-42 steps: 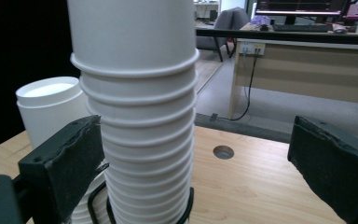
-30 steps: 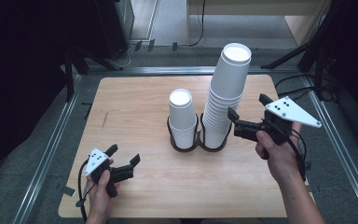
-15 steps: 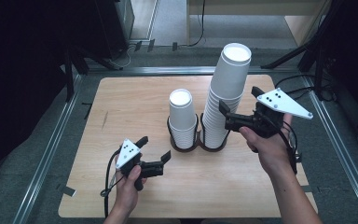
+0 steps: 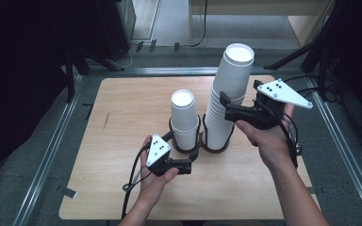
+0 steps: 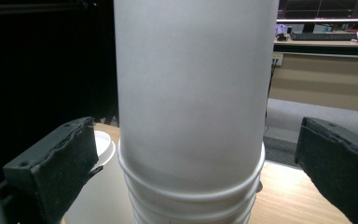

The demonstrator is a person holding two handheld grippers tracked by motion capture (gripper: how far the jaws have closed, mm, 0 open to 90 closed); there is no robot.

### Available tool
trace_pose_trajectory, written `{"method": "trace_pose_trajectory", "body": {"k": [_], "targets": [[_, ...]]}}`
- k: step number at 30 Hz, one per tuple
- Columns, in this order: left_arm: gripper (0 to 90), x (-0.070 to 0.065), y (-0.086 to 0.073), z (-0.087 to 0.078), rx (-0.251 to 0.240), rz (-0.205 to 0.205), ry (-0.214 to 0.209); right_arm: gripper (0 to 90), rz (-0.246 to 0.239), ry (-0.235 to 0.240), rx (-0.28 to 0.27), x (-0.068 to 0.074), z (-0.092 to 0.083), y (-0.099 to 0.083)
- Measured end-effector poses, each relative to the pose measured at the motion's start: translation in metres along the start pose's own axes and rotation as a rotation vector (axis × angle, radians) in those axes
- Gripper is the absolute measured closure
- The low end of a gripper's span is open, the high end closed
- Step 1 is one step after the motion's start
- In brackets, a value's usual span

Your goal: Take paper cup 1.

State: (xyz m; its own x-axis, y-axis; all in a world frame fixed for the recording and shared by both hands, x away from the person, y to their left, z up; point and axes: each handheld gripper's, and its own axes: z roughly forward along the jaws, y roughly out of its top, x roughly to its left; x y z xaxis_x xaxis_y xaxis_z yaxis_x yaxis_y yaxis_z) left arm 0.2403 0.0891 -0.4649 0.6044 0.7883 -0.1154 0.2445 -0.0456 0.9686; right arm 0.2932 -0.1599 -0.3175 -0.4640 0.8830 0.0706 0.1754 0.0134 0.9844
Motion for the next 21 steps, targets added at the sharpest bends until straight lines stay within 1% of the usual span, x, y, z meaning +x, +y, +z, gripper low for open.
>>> {"method": "trace_pose_trajectory", "body": {"k": [2, 5, 8, 12, 16, 21], "targets": [[0.7, -0.002, 0.001, 0.002, -0.002, 0.003, -0.005, 0.0, 0.002, 0.000, 0.001, 0.000, 0.001, 0.001], [0.7, -0.009, 0.004, 0.009, -0.004, 0.009, -0.015, 0.0, 0.011, 0.001, 0.004, 0.000, 0.003, 0.002], [0.7, -0.015, 0.009, 0.016, -0.007, 0.010, -0.023, 0.0, 0.011, -0.003, 0.009, 0.000, 0.006, 0.003], [0.6, -0.024, 0.015, 0.027, -0.012, 0.028, -0.024, 0.0, 0.014, -0.008, 0.016, 0.000, 0.010, 0.003], [0.6, -0.031, 0.021, 0.039, -0.017, 0.039, -0.021, 0.0, 0.028, -0.008, 0.012, 0.000, 0.012, 0.005], [0.6, -0.039, 0.028, 0.055, -0.016, 0.048, 0.001, 0.0, 0.029, -0.010, 0.013, 0.000, 0.015, 0.008]]}}
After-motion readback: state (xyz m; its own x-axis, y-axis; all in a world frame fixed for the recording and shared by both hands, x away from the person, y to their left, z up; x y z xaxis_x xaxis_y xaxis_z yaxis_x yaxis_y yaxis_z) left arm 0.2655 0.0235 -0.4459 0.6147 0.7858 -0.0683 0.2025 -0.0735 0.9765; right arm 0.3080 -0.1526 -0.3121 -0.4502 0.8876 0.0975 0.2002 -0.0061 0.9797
